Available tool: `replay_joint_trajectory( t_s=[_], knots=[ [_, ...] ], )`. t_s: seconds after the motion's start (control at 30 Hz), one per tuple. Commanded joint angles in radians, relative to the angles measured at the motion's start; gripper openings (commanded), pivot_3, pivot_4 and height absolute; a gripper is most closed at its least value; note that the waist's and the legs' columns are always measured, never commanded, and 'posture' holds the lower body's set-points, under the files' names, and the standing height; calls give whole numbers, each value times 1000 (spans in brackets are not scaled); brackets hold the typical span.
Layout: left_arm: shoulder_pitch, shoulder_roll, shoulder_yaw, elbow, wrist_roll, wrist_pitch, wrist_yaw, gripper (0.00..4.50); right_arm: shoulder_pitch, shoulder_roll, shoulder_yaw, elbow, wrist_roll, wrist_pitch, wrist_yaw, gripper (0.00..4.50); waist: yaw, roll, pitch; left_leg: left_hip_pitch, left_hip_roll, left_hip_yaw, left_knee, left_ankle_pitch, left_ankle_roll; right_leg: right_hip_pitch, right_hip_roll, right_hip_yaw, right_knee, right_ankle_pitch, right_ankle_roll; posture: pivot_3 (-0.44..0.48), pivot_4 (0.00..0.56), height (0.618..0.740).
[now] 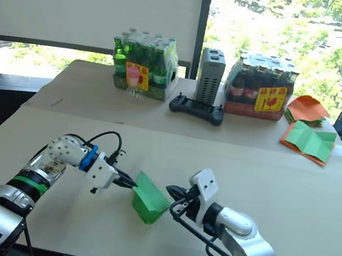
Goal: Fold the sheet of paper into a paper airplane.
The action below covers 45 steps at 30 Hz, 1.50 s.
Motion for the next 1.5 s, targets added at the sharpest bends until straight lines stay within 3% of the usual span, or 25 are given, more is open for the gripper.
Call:
replay_joint_trajectory(
  t_s=[0.03, 0.27, 0.47, 0.5, 0.57, 0.6, 0.73, 0.9, 1.03, 1.23, 1.33, 1.5],
  knots=[
    [51, 42, 11, -132, -7, 126, 21, 22, -3, -10, -29, -32, 20, 1, 2, 0, -5, 0, 0, 0, 0, 0, 0, 0, 0, 0, 0, 0, 0, 0, 0, 0, 150, 675],
    [205, 164, 92, -569, -25, 776, 138, 22, -20, -67, -95, -35, 38, -4, 29, 0, -7, 1, 0, 0, 0, 0, 0, 0, 0, -2, 1, 1, 3, 0, 0, 0, 150, 675],
    [268, 151, 87, -781, -41, 1089, 218, 22, -48, -117, -72, 16, 0, -56, 89, 0, -2, 1, 1, 1, 0, 0, 0, 0, 0, -1, 1, 1, 4, 0, 0, 0, 150, 675],
    [278, 141, 78, -788, -29, 1107, 240, 0, -50, -134, -53, 20, -6, -75, 125, 467, -1, 1, 1, 1, 0, 0, 0, 0, 0, -1, 1, 1, 4, 0, 0, 0, 150, 675],
    [289, 126, 76, -795, -20, 1128, 275, 0, -51, -161, -26, 24, -18, -105, 182, 826, -1, 1, 1, 1, 0, 0, 0, 0, 0, -1, 1, 1, 3, 0, 0, 0, 150, 675],
    [291, 123, 78, -801, -28, 1137, 280, 548, -51, -170, -17, 23, -19, -117, 200, 1158, -1, 1, 1, 2, 0, 0, -1, 0, 0, 0, 1, 1, 3, 0, 0, 0, 150, 675],
    [302, 142, 113, -856, -83, 1194, 269, 1834, -60, -189, 6, 29, -48, -186, 240, 2557, -2, 1, 1, 2, 1, 0, -1, 0, -1, -1, 1, 1, 3, 0, 0, 0, 150, 675],
    [322, 184, 200, -949, -200, 1300, 254, 1846, -66, -203, 40, 30, -83, -253, 292, 4235, -1, 1, 1, 2, 1, 0, -1, 0, -1, 0, 1, 1, 2, 0, 0, 0, 150, 675],
    [343, 210, 317, -974, -309, 1411, 278, 1846, -92, -191, 125, 79, -207, -389, 300, 4235, -3, 1, 1, 2, 1, 1, -1, 0, -1, 0, 1, 1, 2, 0, 0, 0, 150, 675],
    [345, 156, 405, -949, -339, 1479, 440, 1846, -155, -103, 186, 224, -345, -587, 243, 4235, -1, 1, 1, 4, 1, 1, -1, 1, -2, 1, 1, 1, 3, 0, 0, 0, 150, 675],
    [368, 122, 413, -964, -347, 1491, 498, 1846, -167, -85, 197, 263, -365, -625, 248, 3446, 2, 1, 1, 4, 0, 1, 0, 1, -1, 1, 1, 1, 3, 0, 0, 0, 150, 675],
    [390, 65, 463, -933, -370, 1478, 578, 1846, -176, -88, 214, 305, -391, -688, 283, 1716, 1, 1, 1, 4, 0, 1, 0, 1, -2, 0, 1, 1, 4, 0, 0, 0, 150, 675]
  ],
)
